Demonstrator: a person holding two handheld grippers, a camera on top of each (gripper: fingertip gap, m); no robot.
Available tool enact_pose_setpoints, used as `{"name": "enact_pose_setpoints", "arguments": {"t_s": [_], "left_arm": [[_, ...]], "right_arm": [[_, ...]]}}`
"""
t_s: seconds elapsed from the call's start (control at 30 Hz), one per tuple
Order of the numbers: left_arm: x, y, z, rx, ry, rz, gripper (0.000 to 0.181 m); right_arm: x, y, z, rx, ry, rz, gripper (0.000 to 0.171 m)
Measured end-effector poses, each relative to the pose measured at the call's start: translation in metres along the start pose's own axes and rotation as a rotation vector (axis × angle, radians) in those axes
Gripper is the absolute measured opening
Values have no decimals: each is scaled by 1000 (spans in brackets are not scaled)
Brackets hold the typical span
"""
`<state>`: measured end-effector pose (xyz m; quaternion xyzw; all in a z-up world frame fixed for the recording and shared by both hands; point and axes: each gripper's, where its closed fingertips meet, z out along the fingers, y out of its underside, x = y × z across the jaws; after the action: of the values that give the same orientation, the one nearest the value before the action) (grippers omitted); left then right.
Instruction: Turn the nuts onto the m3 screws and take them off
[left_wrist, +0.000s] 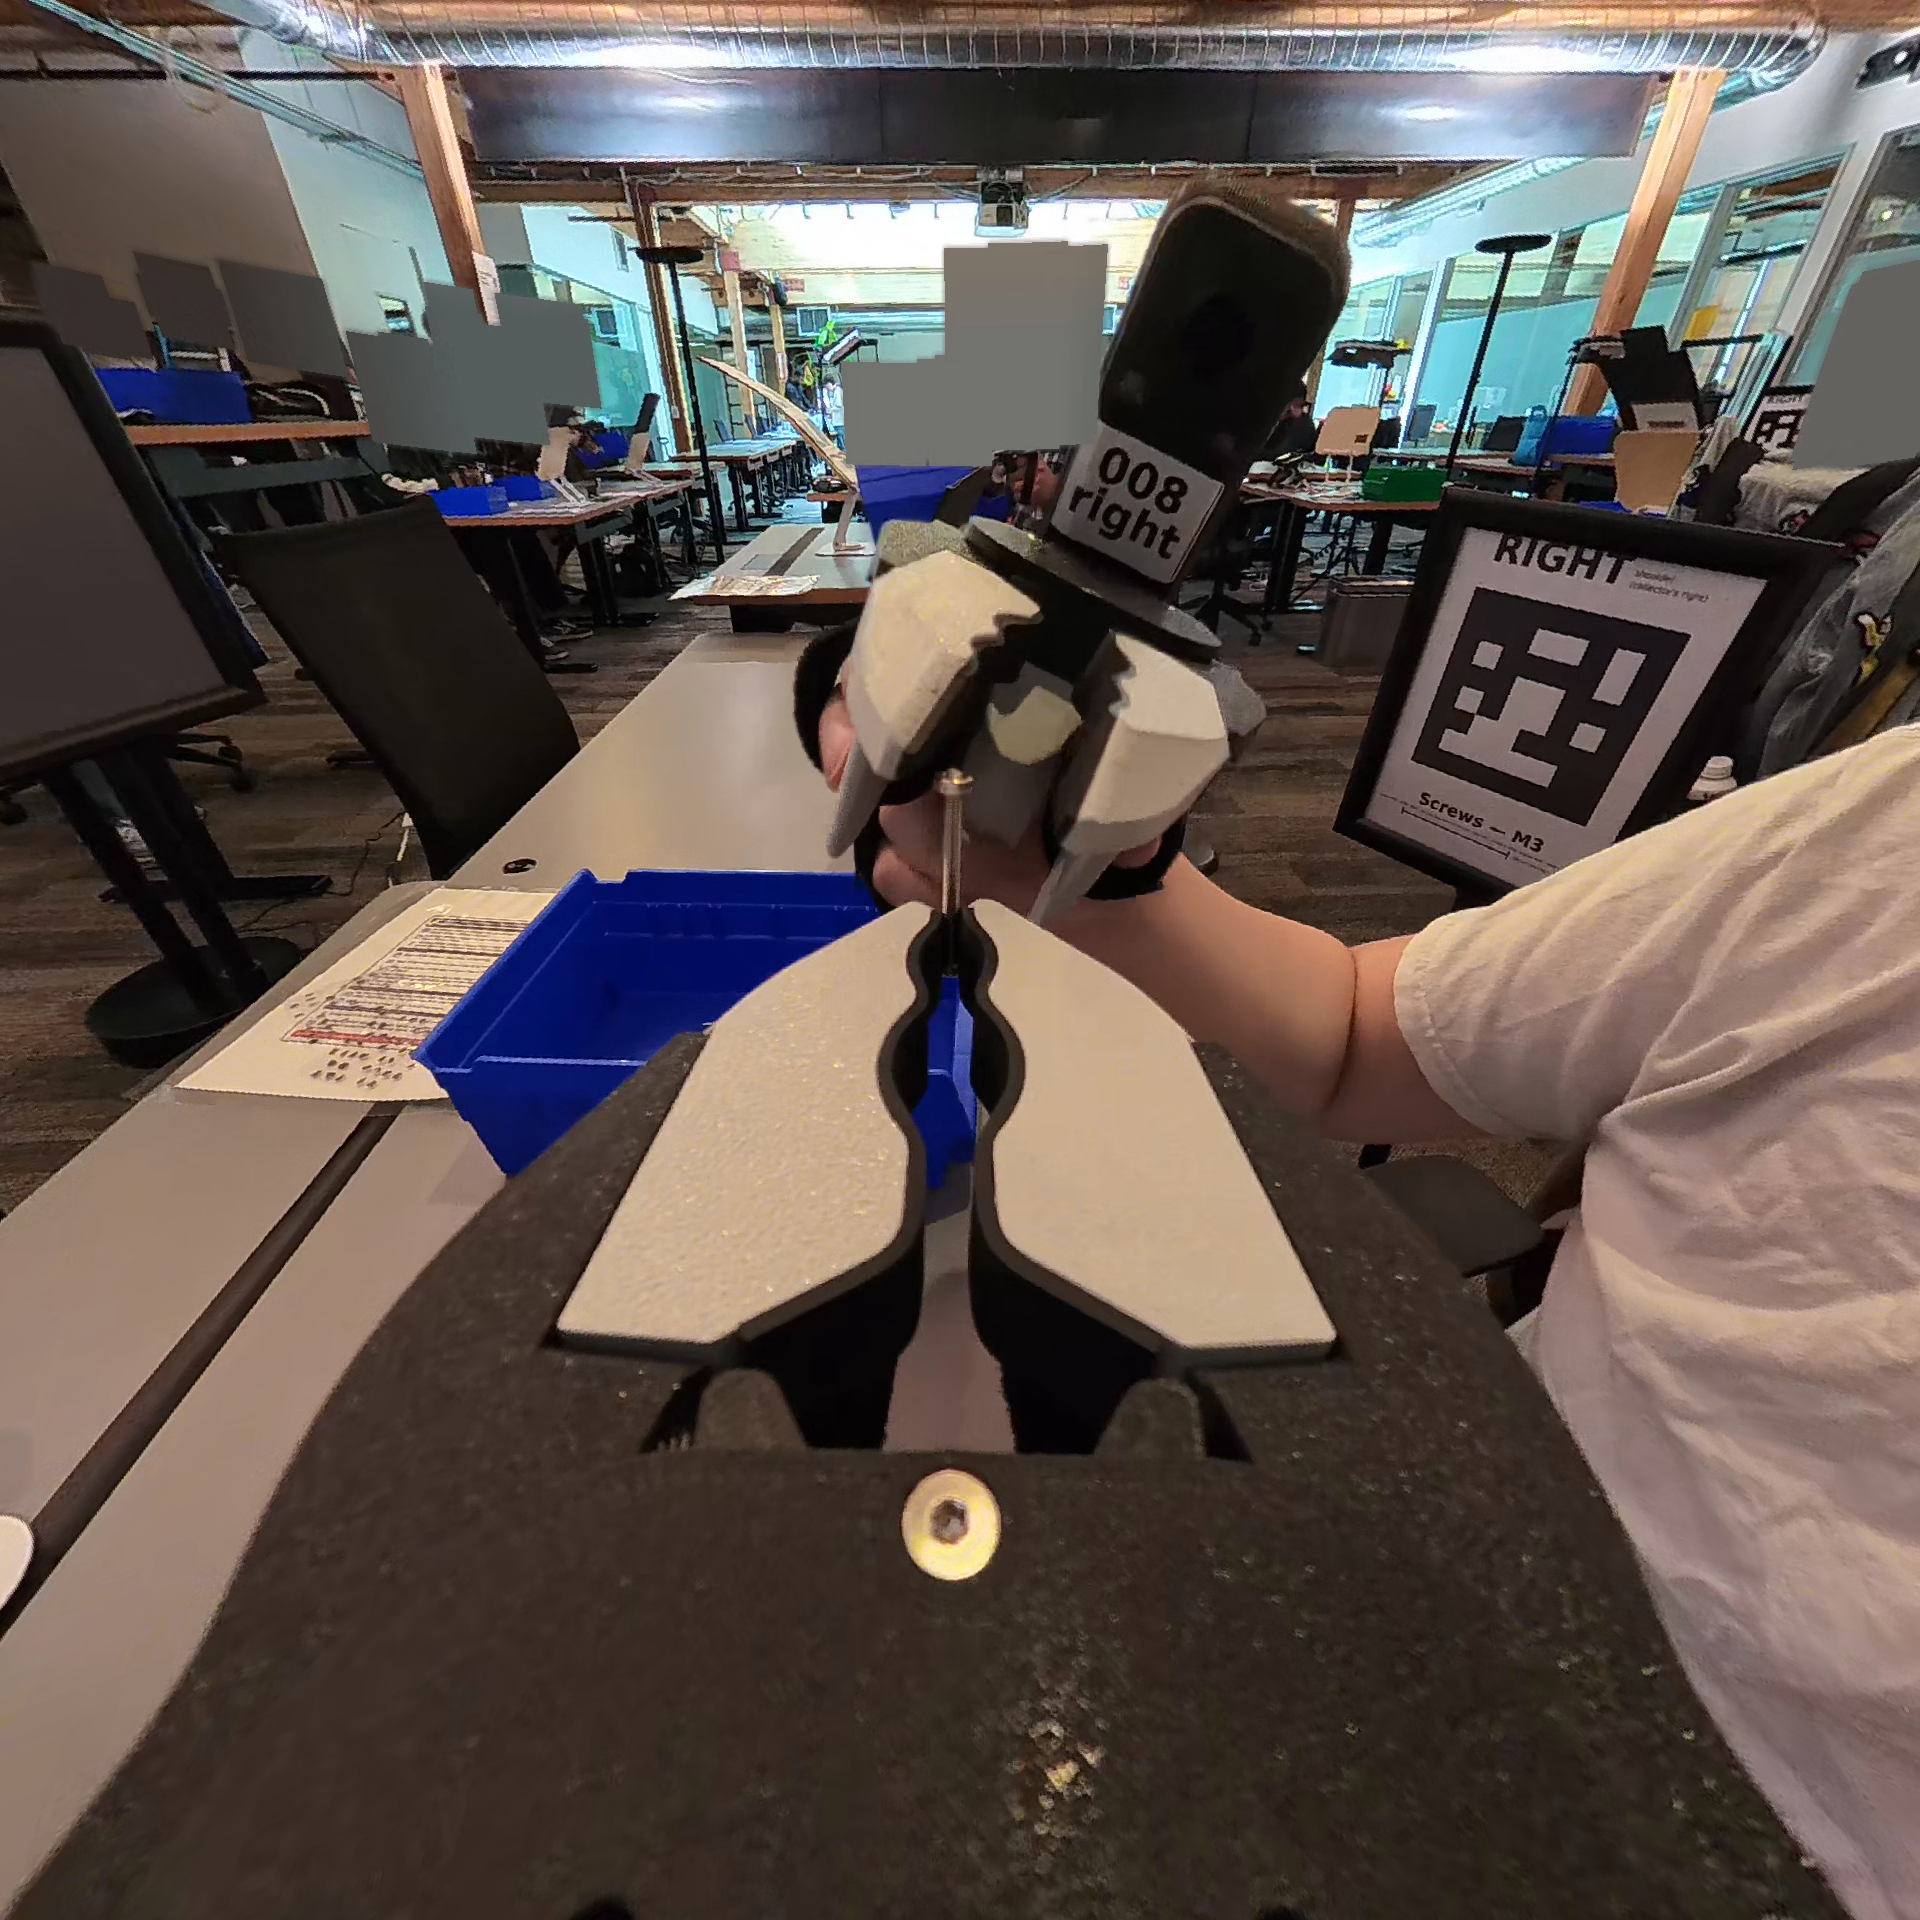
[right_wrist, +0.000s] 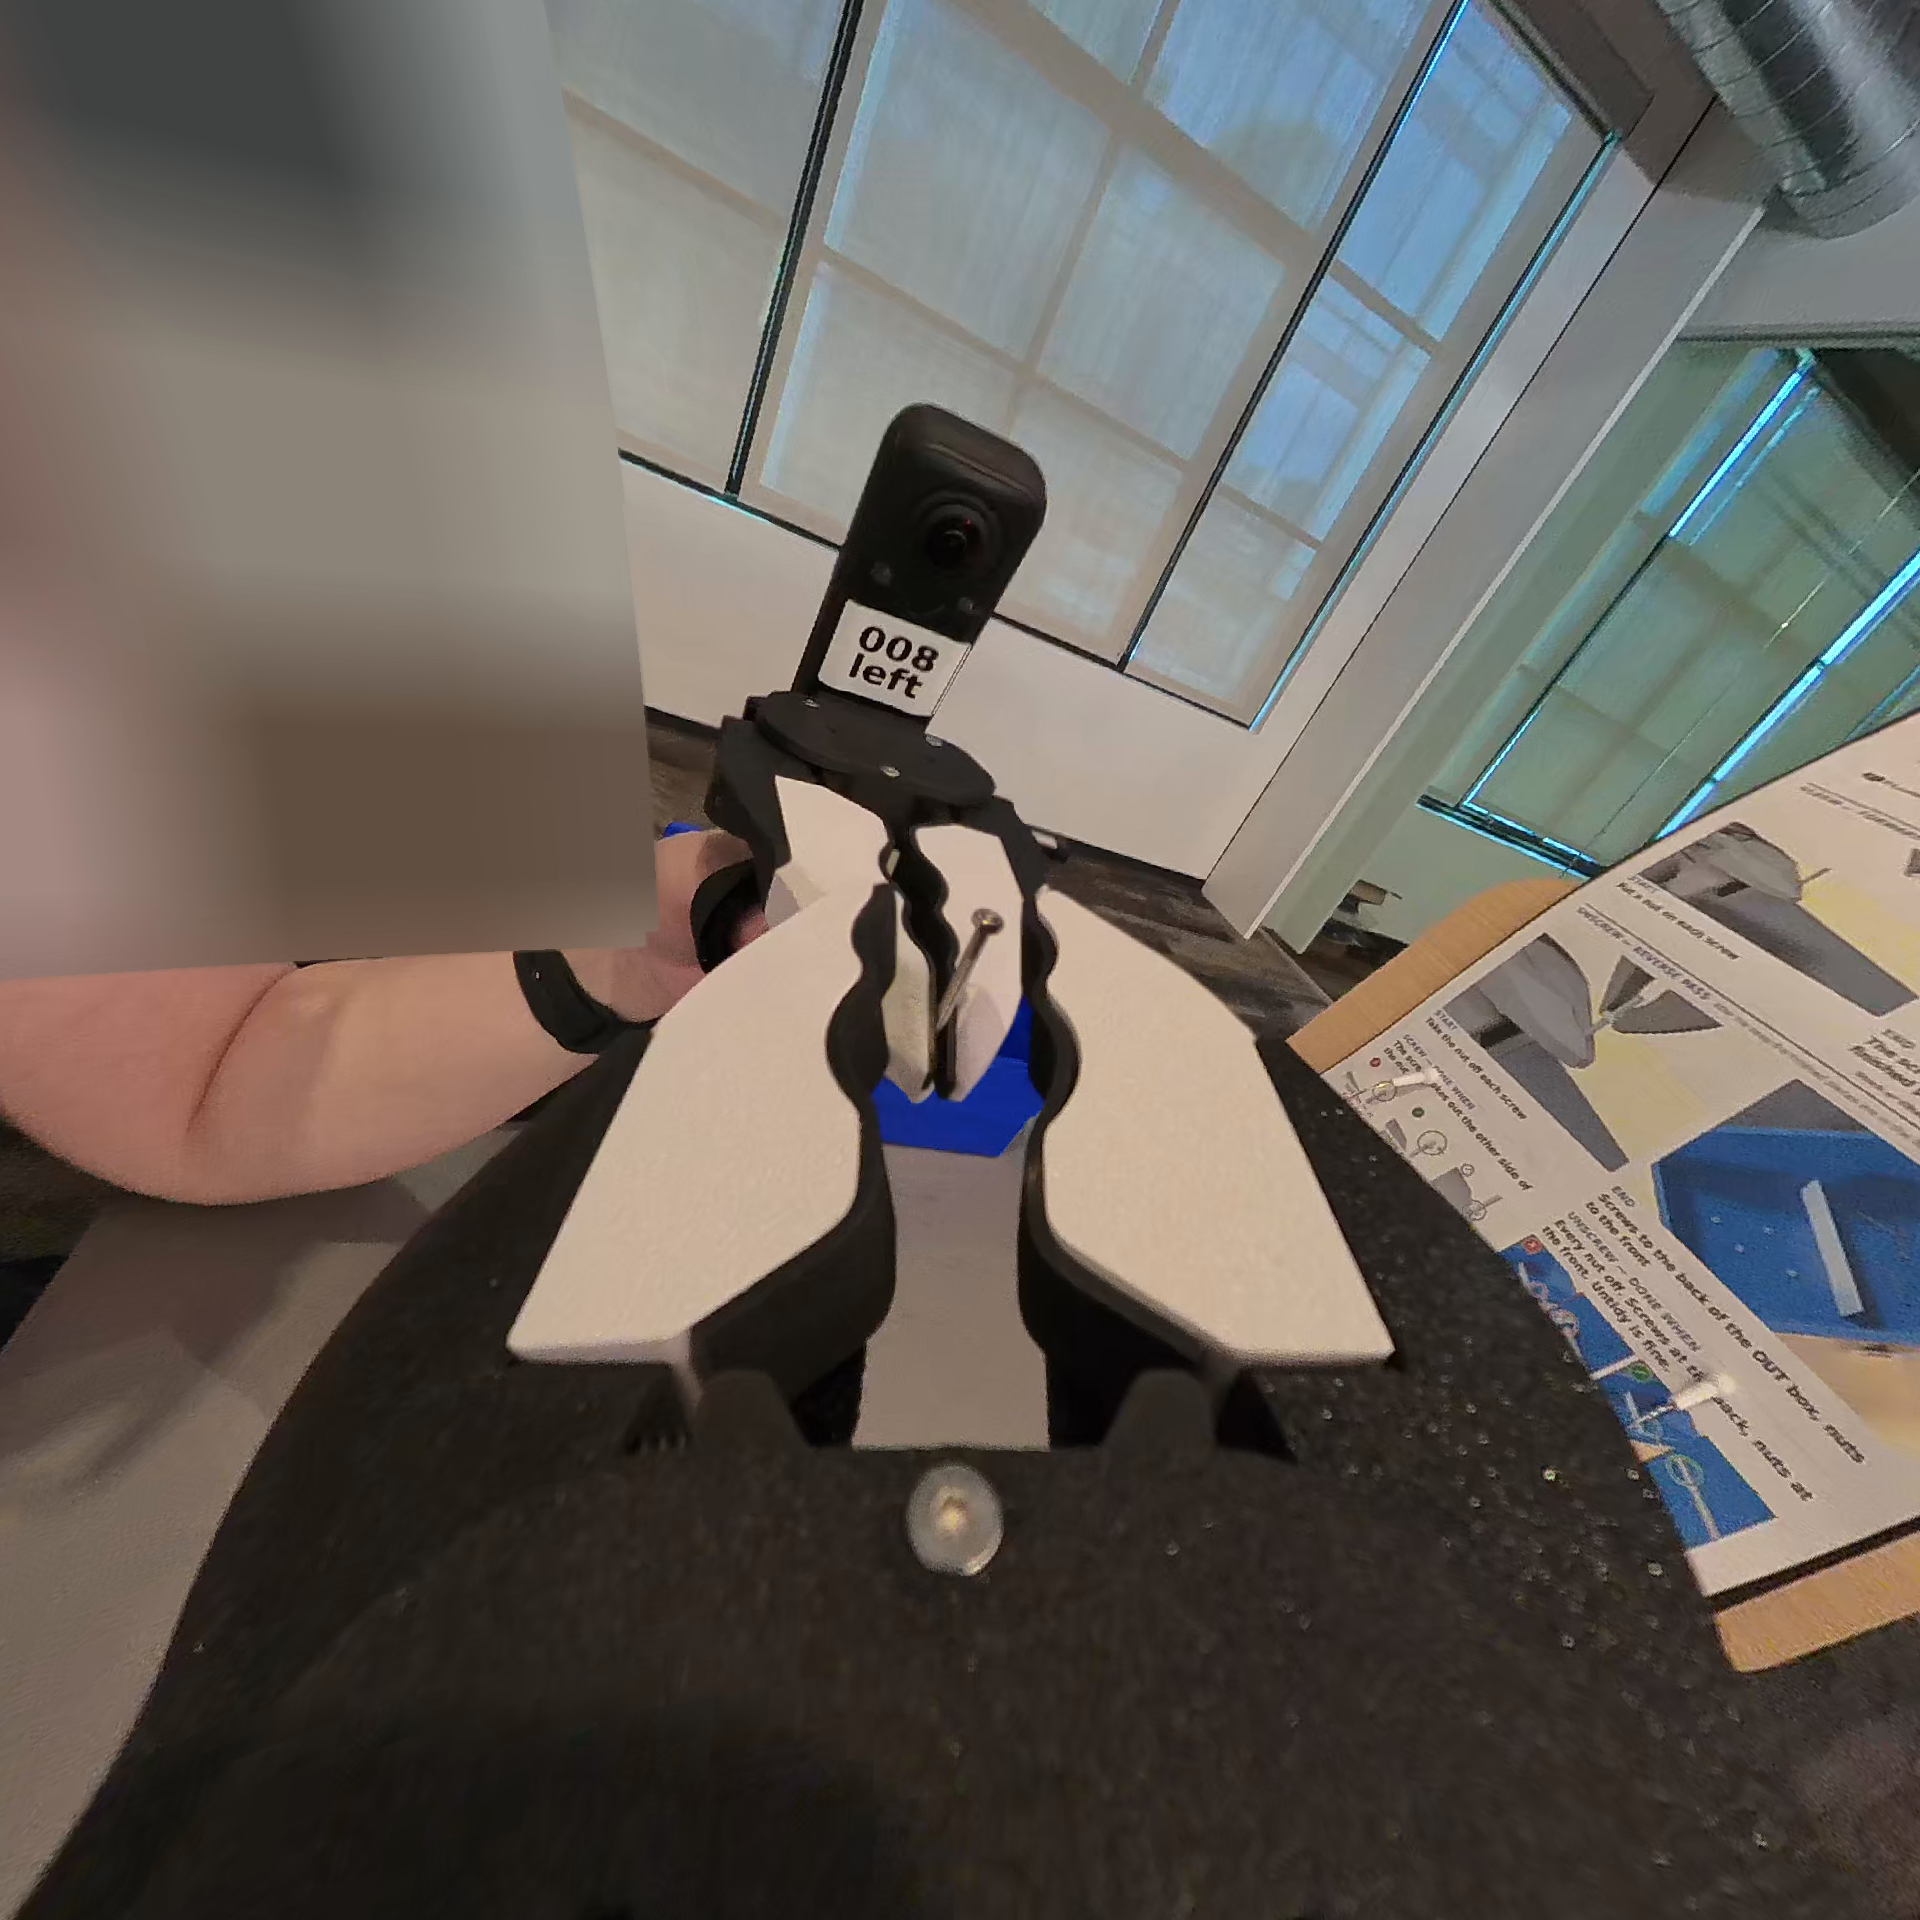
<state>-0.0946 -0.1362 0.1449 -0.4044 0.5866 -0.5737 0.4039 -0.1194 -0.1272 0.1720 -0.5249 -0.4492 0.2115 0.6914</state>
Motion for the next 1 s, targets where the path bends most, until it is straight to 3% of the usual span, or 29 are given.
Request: {"name": "enact_pose_setpoints", "arguments": {"t_s": [0.33,0.57,0.83,1.0], "left_arm": [[-4,-2,-2,20,-3,-22,2],[-4,-2,-1,17,-14,-15,2],[-10,-4,-6,46,-10,-54,2],[-6,0,3,20,-9,-32,2]], "right_arm": [[2,-2,-9,-11,57,-26,23],[1,1,7,-49,19,-10,28],[4,-2,-10,-34,78,-11,26],[6,4,5,-54,52,12,31]]}}
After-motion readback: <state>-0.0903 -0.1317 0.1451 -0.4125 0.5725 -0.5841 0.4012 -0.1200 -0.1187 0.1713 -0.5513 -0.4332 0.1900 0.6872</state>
